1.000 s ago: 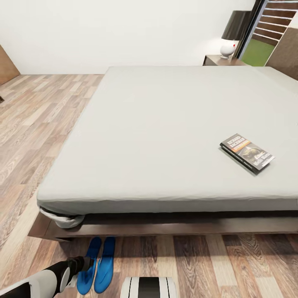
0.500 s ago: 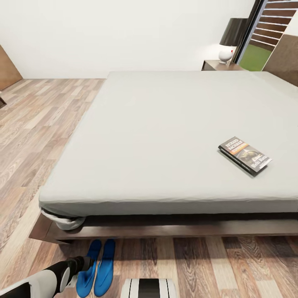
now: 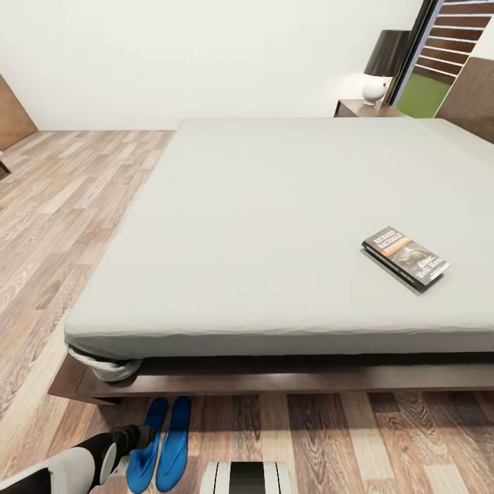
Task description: In the bedroom, move the book from the bed onto either nightstand, and place the two sandals side by side next to the bed.
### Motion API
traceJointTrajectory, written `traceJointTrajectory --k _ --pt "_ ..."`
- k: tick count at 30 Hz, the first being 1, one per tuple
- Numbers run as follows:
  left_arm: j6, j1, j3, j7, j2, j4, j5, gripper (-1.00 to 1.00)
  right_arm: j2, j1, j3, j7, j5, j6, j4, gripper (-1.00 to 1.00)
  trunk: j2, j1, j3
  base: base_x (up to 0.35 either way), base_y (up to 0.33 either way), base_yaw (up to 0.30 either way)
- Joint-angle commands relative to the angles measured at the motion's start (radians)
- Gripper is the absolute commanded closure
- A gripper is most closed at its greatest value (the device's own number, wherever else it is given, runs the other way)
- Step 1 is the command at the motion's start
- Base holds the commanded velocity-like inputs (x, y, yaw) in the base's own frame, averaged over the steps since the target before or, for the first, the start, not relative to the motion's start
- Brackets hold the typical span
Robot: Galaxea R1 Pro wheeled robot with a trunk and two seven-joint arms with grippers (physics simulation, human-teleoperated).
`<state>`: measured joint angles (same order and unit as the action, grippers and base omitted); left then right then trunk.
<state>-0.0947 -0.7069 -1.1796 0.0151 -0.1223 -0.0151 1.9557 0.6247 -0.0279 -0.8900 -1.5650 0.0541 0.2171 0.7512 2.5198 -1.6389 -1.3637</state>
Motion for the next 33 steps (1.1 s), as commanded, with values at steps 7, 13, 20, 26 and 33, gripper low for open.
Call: traceJointTrajectory --k 7,13,20,26,33 --pt "-0.007 0.000 0.005 0.002 0.000 -0.002 0.009 -1.00 0.001 -0.001 -0.003 -0.006 0.006 0.011 0.001 -1.00 0.000 0.000 -0.001 0.000 0.000 0.000" --pt "-0.007 -0.001 0.005 0.002 -0.002 -0.001 0.009 -1.00 0.001 -0.001 -0.004 -0.006 0.006 0.012 0.001 -1.00 0.000 0.000 -0.001 0.000 0.000 0.000" --pt "-0.007 -0.002 0.005 0.001 -0.003 -0.001 0.009 -1.00 0.001 -0.001 -0.004 -0.006 0.006 0.013 0.001 -1.00 -0.001 0.002 0.015 0.000 0.000 0.000" --pt "-0.009 -0.003 0.005 0.002 -0.002 -0.001 0.009 -1.00 0.001 -0.001 -0.003 -0.006 0.006 0.013 0.001 -1.00 -0.002 0.004 0.030 0.000 0.000 0.000" --pt "-0.009 -0.003 0.005 0.002 0.000 -0.001 0.009 -1.00 0.001 -0.001 -0.003 -0.006 0.006 0.013 0.001 -1.00 -0.002 0.004 0.034 0.000 0.000 0.000"
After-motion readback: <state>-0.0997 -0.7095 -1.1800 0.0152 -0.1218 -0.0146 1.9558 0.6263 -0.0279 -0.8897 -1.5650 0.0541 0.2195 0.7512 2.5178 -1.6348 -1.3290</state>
